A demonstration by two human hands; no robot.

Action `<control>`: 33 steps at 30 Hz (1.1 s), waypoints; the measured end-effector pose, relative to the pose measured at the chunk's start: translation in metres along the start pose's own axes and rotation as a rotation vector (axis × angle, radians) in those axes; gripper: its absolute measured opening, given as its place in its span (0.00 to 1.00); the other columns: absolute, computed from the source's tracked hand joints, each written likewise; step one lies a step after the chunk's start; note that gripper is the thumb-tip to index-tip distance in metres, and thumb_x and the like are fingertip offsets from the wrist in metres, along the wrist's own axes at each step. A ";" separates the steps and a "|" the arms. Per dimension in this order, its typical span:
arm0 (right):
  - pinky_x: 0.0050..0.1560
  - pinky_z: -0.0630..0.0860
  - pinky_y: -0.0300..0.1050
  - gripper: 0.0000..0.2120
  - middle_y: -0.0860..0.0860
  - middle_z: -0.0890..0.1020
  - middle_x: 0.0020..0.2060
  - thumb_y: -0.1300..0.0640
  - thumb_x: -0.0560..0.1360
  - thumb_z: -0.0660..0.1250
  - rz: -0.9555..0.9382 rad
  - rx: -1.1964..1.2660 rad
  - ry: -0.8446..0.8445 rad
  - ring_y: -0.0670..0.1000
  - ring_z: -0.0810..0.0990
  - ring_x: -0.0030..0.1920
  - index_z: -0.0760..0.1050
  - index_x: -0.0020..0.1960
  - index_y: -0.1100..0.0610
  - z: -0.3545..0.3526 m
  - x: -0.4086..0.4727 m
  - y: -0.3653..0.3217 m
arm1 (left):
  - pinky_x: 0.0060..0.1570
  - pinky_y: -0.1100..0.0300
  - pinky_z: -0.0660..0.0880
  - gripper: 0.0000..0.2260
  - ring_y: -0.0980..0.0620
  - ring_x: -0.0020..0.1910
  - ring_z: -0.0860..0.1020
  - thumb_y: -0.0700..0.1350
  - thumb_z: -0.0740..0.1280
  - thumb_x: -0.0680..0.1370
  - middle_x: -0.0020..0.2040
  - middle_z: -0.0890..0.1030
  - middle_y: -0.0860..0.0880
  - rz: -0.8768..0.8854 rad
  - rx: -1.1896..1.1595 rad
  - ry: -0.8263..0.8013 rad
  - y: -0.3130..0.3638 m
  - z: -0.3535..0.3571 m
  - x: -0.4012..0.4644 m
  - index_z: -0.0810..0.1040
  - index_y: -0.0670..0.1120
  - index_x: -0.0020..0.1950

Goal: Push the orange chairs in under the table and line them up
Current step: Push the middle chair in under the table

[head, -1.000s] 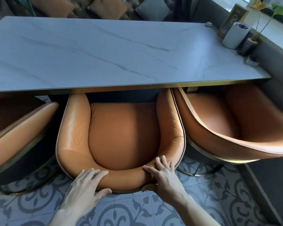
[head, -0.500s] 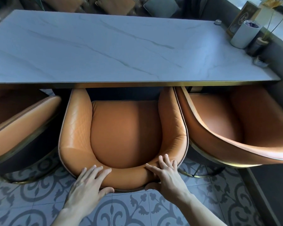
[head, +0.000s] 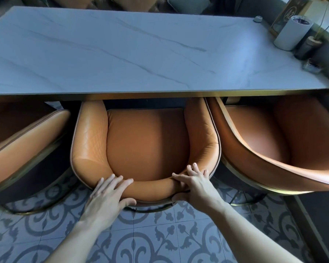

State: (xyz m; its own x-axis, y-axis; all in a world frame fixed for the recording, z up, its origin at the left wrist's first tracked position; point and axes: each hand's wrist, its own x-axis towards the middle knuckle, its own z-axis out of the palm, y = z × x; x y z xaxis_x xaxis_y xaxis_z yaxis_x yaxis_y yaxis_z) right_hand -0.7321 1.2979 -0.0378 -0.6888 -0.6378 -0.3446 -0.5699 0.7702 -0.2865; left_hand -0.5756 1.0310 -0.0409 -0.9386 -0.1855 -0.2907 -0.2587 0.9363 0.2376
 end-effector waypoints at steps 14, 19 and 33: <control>0.77 0.47 0.66 0.37 0.60 0.57 0.81 0.32 0.74 0.67 0.009 0.045 -0.014 0.60 0.45 0.82 0.60 0.80 0.37 0.001 -0.003 -0.006 | 0.77 0.50 0.53 0.41 0.52 0.75 0.61 0.77 0.40 0.69 0.73 0.69 0.56 0.002 -0.036 0.043 -0.005 0.001 -0.001 0.64 0.61 0.75; 0.78 0.47 0.65 0.35 0.58 0.58 0.81 0.33 0.74 0.69 -0.008 0.101 0.025 0.59 0.45 0.83 0.63 0.78 0.38 0.002 -0.008 0.001 | 0.77 0.48 0.55 0.39 0.49 0.75 0.64 0.75 0.41 0.70 0.72 0.71 0.53 -0.011 -0.045 0.007 0.007 -0.002 -0.007 0.66 0.59 0.75; 0.78 0.47 0.68 0.37 0.56 0.57 0.81 0.33 0.72 0.71 0.007 0.080 -0.027 0.58 0.43 0.83 0.63 0.78 0.37 -0.002 -0.018 0.014 | 0.77 0.50 0.46 0.30 0.52 0.78 0.52 0.71 0.57 0.74 0.77 0.61 0.57 -0.068 -0.116 -0.123 0.028 -0.003 -0.005 0.60 0.64 0.75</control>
State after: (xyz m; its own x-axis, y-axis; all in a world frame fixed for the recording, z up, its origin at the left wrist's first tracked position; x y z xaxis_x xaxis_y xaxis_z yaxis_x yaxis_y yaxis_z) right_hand -0.7289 1.3201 -0.0343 -0.6799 -0.6328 -0.3705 -0.5267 0.7730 -0.3537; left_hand -0.5783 1.0570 -0.0301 -0.8850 -0.2024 -0.4192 -0.3514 0.8811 0.3166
